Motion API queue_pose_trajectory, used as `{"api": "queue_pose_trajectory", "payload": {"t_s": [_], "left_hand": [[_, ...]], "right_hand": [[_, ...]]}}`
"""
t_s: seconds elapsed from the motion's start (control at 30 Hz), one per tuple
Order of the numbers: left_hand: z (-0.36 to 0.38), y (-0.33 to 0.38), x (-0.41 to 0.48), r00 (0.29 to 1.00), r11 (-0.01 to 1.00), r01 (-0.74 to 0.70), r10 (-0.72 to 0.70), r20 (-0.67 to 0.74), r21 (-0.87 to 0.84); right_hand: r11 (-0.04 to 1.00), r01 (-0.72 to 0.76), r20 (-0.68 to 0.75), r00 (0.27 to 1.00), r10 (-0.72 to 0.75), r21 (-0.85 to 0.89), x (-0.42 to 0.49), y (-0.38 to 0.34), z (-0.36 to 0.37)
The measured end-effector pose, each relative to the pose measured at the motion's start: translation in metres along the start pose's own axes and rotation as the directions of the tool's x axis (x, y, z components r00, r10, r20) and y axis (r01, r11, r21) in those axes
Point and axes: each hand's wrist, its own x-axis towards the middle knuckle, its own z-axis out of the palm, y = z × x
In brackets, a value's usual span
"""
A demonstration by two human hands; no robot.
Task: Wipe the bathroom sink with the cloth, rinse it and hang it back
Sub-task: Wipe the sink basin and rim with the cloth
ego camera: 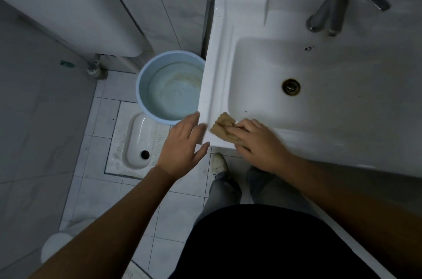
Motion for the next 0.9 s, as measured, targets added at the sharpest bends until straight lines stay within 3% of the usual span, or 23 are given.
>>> {"api": "queue_pose_trajectory", "payload": {"t_s": [0.17,0.27,0.37,0.47,0.7,0.8,0.9], "left_hand": [[-0.002,0.001,0.003,1.0,1.0,-0.023,0.023,-0.021,0.008],[-0.002,0.003,0.003,1.0,1.0,-0.004,0.004,-0.031,0.001],[-0.003,0.004,0.002,1.0,1.0,0.004,-0.005,-0.018,-0.009],[-0.007,0.005,0.003,1.0,0.999,0.01,-0.01,0.002,-0.031],[-0.014,0.009,0.002,0.998,0.998,0.058,-0.058,0.025,-0.003],[-0.011,0.023,0.007,1.0,0.999,0.016,-0.016,0.003,0.028],[-0.003,0.05,0.018,0.997,0.996,-0.071,0.071,0.005,0.054]], "right_hand": [[0.959,-0.166,-0.046,0.986,0.16,-0.23,-0.039,0.017,-0.015],[0.938,-0.273,-0.082,0.962,0.261,-0.212,-0.033,-0.006,-0.02],[0.969,-0.218,-0.137,0.97,0.202,-0.118,-0.007,-0.035,-0.015],[0.969,-0.242,-0.085,0.966,0.245,0.045,0.023,-0.059,0.004],[0.967,-0.21,-0.162,0.969,0.186,-0.144,0.032,-0.052,0.025],[0.968,-0.18,-0.192,0.97,0.146,-0.173,0.007,-0.03,0.017],[0.95,-0.25,-0.255,0.946,0.199,-0.187,-0.033,0.005,0.009]]}}
